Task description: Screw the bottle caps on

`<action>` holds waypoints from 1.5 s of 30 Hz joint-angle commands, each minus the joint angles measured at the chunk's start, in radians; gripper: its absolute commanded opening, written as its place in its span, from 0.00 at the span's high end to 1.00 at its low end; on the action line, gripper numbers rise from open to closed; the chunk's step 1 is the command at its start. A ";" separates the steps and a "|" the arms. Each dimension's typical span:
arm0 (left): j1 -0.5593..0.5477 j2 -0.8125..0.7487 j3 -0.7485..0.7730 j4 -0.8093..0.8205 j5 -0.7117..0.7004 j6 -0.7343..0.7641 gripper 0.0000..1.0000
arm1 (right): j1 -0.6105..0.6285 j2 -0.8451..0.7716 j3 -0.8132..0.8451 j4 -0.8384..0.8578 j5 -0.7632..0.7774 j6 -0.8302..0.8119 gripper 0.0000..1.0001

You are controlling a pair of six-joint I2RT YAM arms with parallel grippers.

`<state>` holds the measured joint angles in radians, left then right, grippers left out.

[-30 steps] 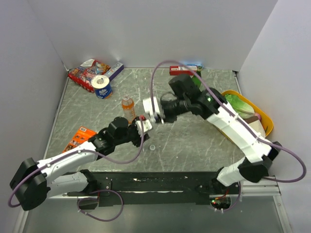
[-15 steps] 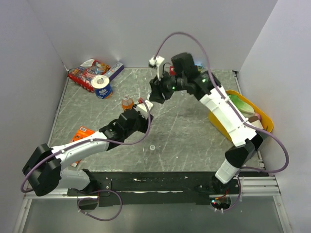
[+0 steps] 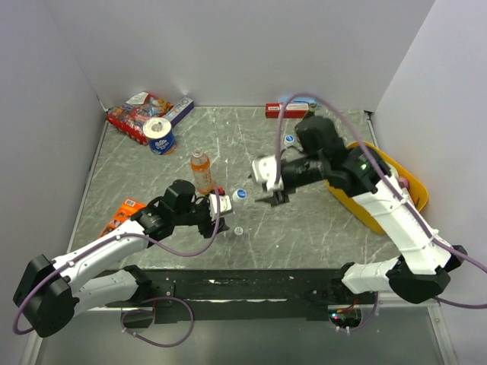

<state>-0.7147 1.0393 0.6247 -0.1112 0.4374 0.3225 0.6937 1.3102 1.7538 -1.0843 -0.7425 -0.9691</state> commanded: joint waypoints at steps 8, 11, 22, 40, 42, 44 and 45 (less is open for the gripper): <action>0.001 0.042 0.119 -0.157 0.190 0.286 0.99 | 0.164 0.024 -0.106 -0.035 0.045 -0.445 0.35; 0.000 0.044 0.127 -0.143 0.192 0.277 0.99 | 0.165 0.053 -0.082 -0.078 0.045 -0.496 0.37; -0.002 0.039 0.124 -0.136 0.187 0.296 0.99 | 0.168 0.087 -0.060 -0.129 0.043 -0.510 0.50; 0.000 0.071 0.142 -0.084 0.198 0.253 0.99 | 0.170 0.081 -0.063 -0.108 0.022 -0.499 0.60; -0.002 0.064 0.135 -0.058 0.178 0.231 0.99 | 0.167 0.098 -0.065 -0.100 0.025 -0.468 0.81; -0.002 0.056 0.106 0.060 0.123 0.178 0.99 | 0.152 0.129 -0.039 -0.106 0.023 -0.375 0.96; -0.005 0.042 0.090 0.117 0.000 0.079 0.99 | 0.141 0.167 -0.022 -0.074 0.019 -0.314 1.00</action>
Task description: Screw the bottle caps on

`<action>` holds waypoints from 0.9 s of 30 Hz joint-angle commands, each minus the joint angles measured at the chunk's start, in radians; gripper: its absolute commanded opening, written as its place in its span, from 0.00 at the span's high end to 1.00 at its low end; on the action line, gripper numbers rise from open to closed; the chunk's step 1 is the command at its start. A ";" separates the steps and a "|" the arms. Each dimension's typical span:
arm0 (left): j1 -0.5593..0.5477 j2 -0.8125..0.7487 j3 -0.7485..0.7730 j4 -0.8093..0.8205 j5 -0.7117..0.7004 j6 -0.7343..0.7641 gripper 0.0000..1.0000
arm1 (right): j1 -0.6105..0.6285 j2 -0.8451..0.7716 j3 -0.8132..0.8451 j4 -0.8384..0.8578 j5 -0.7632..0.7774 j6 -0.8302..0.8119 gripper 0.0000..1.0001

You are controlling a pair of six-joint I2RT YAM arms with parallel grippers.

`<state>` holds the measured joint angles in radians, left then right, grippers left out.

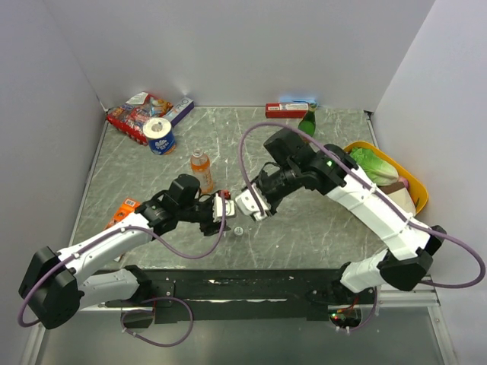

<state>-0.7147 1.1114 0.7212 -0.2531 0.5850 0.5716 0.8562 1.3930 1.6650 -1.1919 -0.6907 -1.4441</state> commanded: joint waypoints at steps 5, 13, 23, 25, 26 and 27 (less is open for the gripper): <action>-0.092 0.005 0.007 0.535 -0.805 -0.378 0.99 | -0.118 0.239 0.260 0.158 0.003 0.900 1.00; -0.117 0.162 0.093 0.532 -1.111 -0.394 0.99 | -0.157 0.328 0.285 0.206 -0.086 1.513 1.00; -0.057 -0.008 -0.043 0.320 -0.607 -0.380 0.99 | -0.356 0.263 0.566 0.209 -0.160 1.136 0.45; -0.043 -0.056 -0.057 0.259 -0.320 -0.314 0.99 | -0.345 0.194 0.434 0.149 -0.220 0.905 0.45; -0.039 -0.102 -0.062 0.197 -0.251 -0.249 0.99 | -0.335 0.108 0.368 0.132 -0.224 0.684 0.45; -0.037 -0.120 -0.062 0.163 -0.118 -0.199 0.99 | -0.297 0.063 0.235 0.123 -0.207 0.578 0.43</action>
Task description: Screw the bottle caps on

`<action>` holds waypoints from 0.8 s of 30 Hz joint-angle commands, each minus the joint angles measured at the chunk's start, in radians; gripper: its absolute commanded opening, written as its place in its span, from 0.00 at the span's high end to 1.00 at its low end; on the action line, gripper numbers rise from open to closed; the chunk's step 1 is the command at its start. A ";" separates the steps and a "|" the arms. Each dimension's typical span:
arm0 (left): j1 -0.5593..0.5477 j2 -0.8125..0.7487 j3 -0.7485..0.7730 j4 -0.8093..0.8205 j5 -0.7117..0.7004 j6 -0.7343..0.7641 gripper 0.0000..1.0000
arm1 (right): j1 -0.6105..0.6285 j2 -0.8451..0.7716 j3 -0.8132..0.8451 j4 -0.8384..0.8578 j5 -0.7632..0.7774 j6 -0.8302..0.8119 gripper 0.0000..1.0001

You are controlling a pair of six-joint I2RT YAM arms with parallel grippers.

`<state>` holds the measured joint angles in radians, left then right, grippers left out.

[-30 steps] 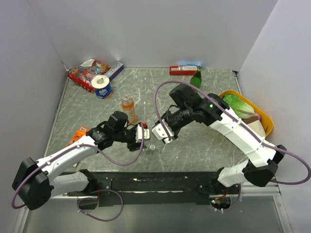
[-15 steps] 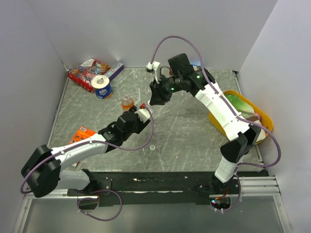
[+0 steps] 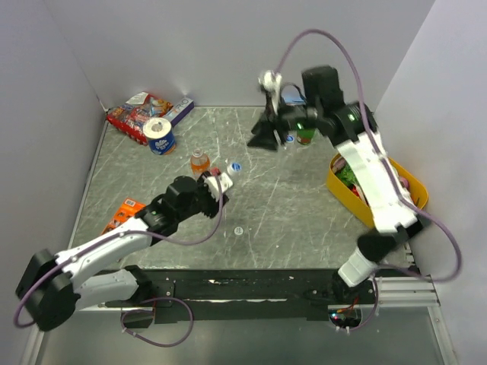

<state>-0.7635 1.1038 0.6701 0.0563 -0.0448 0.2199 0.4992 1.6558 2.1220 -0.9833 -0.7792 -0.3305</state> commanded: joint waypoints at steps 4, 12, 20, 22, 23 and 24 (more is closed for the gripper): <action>0.010 -0.136 0.014 -0.289 0.615 0.304 0.99 | 0.206 -0.384 -0.506 -0.082 0.026 -0.985 0.40; 0.012 -0.084 0.074 -0.391 0.628 0.460 0.99 | 0.337 -0.430 -0.593 -0.035 0.083 -1.067 0.38; 0.010 -0.061 0.095 -0.374 0.628 0.441 0.99 | 0.366 -0.384 -0.557 -0.107 0.054 -1.180 0.40; 0.010 -0.065 0.095 -0.372 0.629 0.437 0.99 | 0.368 -0.367 -0.544 -0.130 0.047 -1.197 0.42; 0.012 -0.067 0.092 -0.366 0.628 0.434 0.99 | 0.368 -0.363 -0.531 -0.138 0.041 -1.203 0.45; 0.012 -0.067 0.091 -0.365 0.626 0.431 0.99 | 0.368 -0.357 -0.525 -0.150 0.040 -1.213 0.46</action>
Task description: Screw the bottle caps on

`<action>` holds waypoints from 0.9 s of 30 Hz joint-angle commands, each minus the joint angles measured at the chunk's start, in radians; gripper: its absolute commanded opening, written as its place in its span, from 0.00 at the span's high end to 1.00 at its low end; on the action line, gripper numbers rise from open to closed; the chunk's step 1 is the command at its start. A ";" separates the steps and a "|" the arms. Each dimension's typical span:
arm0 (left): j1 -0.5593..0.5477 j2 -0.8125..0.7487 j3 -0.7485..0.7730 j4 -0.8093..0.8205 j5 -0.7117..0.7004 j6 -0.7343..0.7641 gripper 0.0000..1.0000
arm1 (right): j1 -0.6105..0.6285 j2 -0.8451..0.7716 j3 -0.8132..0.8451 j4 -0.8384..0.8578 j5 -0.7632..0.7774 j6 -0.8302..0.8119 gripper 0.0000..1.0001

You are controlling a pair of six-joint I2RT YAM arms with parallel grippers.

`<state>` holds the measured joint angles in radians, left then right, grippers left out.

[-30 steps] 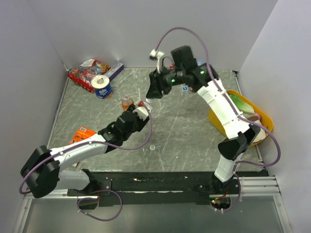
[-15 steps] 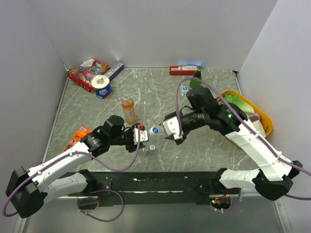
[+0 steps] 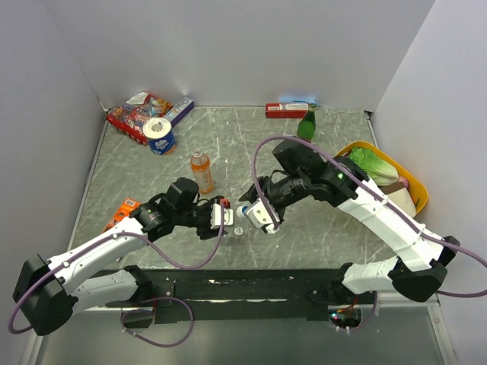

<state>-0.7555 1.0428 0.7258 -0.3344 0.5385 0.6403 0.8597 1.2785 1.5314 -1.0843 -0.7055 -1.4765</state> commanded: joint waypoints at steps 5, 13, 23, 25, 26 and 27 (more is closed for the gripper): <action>0.004 -0.003 0.038 0.038 0.023 0.001 0.99 | 0.009 0.030 0.075 -0.063 -0.049 -0.076 0.48; 0.002 0.029 0.052 0.061 0.009 -0.007 0.99 | 0.010 0.059 0.105 -0.101 -0.065 -0.087 0.53; 0.002 0.056 0.058 0.113 -0.003 -0.031 0.99 | 0.007 0.105 0.160 -0.140 -0.062 -0.042 0.89; 0.002 0.046 0.041 0.153 -0.026 -0.070 0.99 | -0.004 0.169 0.226 -0.161 -0.057 0.082 1.00; 0.002 0.039 0.028 0.240 -0.049 -0.091 0.99 | -0.034 0.194 0.246 -0.149 -0.049 0.153 1.00; 0.002 0.013 0.009 0.309 -0.152 -0.194 0.99 | -0.048 0.244 0.268 -0.100 -0.031 0.365 1.00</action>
<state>-0.7517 1.0950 0.7395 -0.2733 0.5289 0.6010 0.8520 1.4078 1.6997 -1.2491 -0.7330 -1.4834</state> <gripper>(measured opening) 0.613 0.405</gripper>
